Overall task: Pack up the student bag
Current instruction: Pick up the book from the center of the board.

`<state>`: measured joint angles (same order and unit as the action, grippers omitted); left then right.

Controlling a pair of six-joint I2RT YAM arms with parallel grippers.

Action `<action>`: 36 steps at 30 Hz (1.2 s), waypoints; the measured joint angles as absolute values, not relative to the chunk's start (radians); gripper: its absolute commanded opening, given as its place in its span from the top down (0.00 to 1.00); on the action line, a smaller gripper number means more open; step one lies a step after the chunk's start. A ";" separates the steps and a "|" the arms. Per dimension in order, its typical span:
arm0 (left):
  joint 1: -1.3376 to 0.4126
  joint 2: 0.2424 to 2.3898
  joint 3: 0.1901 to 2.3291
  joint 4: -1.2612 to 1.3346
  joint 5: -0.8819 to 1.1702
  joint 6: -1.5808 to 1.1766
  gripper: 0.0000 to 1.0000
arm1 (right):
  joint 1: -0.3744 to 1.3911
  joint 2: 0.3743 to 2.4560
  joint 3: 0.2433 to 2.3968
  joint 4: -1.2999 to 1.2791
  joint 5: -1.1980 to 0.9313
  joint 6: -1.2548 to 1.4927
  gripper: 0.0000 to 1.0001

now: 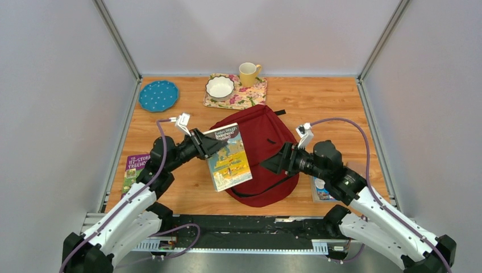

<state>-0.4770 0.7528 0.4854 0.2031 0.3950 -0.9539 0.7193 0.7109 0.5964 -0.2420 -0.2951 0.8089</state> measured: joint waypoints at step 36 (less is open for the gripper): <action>-0.517 0.753 0.329 0.653 0.146 -1.272 1.00 | 0.986 1.110 0.360 0.680 0.045 1.452 0.11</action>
